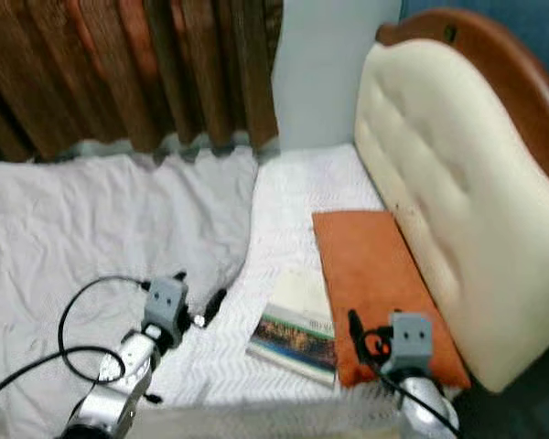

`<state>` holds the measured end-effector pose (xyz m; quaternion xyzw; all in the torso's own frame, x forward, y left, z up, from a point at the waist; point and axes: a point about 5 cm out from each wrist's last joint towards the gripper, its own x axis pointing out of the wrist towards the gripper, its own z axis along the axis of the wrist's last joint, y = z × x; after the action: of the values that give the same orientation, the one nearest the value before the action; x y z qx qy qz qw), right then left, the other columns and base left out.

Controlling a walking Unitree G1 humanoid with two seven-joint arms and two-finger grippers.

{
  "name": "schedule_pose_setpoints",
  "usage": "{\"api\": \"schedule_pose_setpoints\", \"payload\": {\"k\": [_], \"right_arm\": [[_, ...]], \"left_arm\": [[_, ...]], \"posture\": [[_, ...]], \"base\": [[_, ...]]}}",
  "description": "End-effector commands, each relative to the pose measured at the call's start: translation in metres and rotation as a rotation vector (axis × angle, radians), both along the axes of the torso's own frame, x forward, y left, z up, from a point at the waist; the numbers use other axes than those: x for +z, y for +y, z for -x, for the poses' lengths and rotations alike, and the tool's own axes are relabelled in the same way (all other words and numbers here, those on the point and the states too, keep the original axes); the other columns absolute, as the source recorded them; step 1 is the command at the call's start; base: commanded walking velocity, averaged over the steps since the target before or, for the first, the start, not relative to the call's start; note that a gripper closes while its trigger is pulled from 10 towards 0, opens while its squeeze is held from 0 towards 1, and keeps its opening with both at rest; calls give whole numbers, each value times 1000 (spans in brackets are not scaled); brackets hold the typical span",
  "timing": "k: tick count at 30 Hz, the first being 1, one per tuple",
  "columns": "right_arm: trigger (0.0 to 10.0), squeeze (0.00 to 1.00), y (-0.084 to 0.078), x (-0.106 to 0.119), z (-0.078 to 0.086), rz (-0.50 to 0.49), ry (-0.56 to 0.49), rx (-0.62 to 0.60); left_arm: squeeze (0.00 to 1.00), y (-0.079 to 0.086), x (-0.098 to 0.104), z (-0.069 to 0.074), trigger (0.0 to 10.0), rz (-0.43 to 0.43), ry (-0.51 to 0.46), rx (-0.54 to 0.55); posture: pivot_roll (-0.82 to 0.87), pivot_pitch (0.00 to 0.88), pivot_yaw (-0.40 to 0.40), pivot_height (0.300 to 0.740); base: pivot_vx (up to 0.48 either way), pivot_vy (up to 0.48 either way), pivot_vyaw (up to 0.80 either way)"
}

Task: Clean up the room

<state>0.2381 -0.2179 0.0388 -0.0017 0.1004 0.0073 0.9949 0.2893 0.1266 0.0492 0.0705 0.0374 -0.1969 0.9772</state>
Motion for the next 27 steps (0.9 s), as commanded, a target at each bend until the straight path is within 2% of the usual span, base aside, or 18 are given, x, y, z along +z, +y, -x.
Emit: {"api": "schedule_pose_setpoints", "payload": {"k": [1, 9, 13, 15, 16, 18, 20, 21, 23, 26, 27], "right_arm": [[10000, 0, 10, 1, -2, -11, -9, 20], [10000, 0, 10, 1, 0, -10, -6, 24], [10000, 0, 12, 3, 6, 5, -16, 54], [10000, 0, 14, 4, 8, 9, -18, 63], [10000, 0, 18, 10, 14, 14, -32, 94], [10000, 0, 21, 18, 21, 14, -45, 117], [10000, 0, 22, 30, 34, 14, -46, 133], [10000, 0, 22, 30, 34, 14, -46, 133], [10000, 0, 27, 39, 58, 9, -1, 158], [10000, 0, 30, 45, 81, 9, 47, 181], [10000, 0, 30, 53, 92, 12, 53, 184]], "left_arm": [[0, 17, -4, -2, 10000, -4, 30, 53], [0, 22, -3, -7, 10000, 4, 40, 73], [0, 32, -5, -12, 10000, -26, 57, 105], [0, 35, -4, -14, 10000, -38, 55, 116], [0, 43, 0, -24, 10000, -45, 66, 140], [0, 48, 3, -31, 10000, -38, 79, 157], [0, 49, 7, -36, 10000, -29, 84, 166], [0, 49, 7, -36, 10000, -29, 84, 166], [0, 42, 3, -42, 10000, -85, 126, 169], [0, 36, 3, -46, 10000, -117, 146, 170], [0, 36, 5, -48, 10000, -120, 140, 171]], "posture": [[-157, 29, 44, 740], [-164, 37, 47, 740], [-177, 67, 47, 740], [-183, 83, 46, 740], [-198, 151, 38, 740], [-213, 203, 29, 740], [-252, 315, 12, 740], [-252, 315, 12, 740], [-286, 483, -27, 740], [-297, 558, -36, 740], [-323, 625, -41, 740]], "base": [[364, -307, 0], [386, -281, 0], [401, -126, 0], [0, 0, 0], [0, 0, 0], [0, 0, 0], [0, 0, 0], [0, 0, 0], [0, 0, 0], [0, 0, 0], [0, 0, 0]]}}
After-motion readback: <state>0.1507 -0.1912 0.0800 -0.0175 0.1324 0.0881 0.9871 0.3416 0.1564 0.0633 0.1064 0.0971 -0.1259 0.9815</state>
